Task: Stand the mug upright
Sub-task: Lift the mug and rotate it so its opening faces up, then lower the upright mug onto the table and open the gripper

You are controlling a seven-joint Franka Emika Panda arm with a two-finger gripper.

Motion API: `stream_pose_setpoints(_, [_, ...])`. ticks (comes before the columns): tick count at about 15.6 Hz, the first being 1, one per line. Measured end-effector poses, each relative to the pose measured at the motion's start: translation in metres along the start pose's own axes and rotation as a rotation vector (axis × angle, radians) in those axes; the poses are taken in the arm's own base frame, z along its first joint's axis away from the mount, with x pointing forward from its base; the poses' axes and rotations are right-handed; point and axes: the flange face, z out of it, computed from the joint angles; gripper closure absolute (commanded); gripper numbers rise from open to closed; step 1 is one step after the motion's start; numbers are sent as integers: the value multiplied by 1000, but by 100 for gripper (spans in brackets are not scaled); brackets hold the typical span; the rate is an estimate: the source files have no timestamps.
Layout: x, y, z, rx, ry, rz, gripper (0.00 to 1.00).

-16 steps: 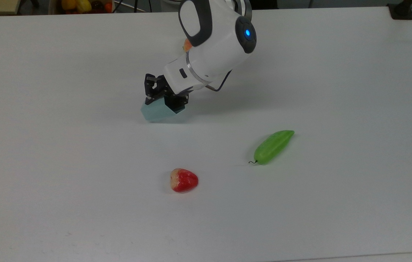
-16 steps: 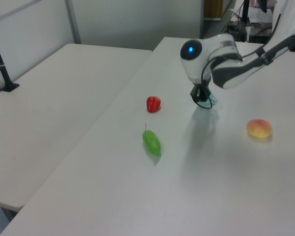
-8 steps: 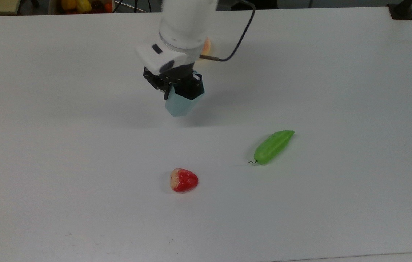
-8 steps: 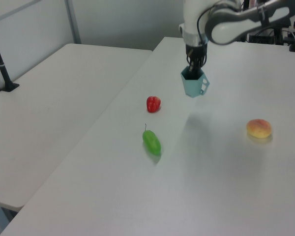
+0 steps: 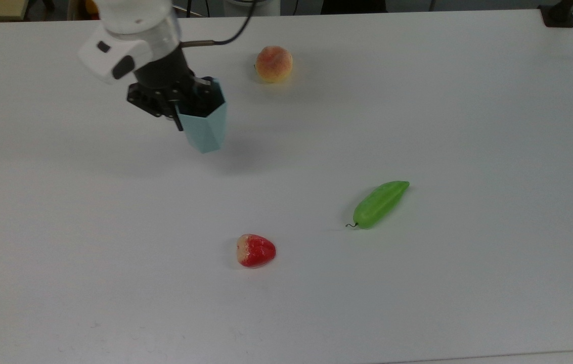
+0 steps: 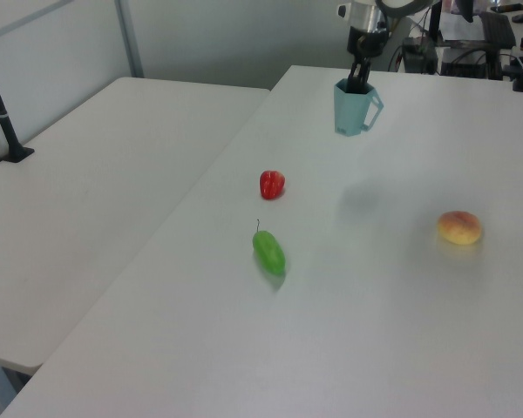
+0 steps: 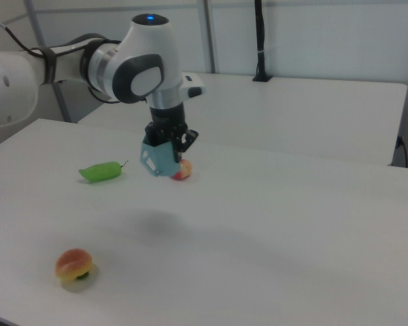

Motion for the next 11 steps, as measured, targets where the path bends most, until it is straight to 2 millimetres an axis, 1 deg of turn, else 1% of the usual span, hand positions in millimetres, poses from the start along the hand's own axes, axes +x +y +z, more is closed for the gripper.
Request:
stream_pose_setpoints(2, [-8,29,-1,3,3,-56,100])
stream_pose_setpoints(4, [-19,49,11,1,-24,-123,100])
stream_pose_setpoints(7, [-31,66,44,13,-87,-209,100])
stream_pose_setpoints(9, [-35,76,66,20,-122,-271,100])
stream_pose_setpoints(11, [-36,81,81,26,-144,-317,100])
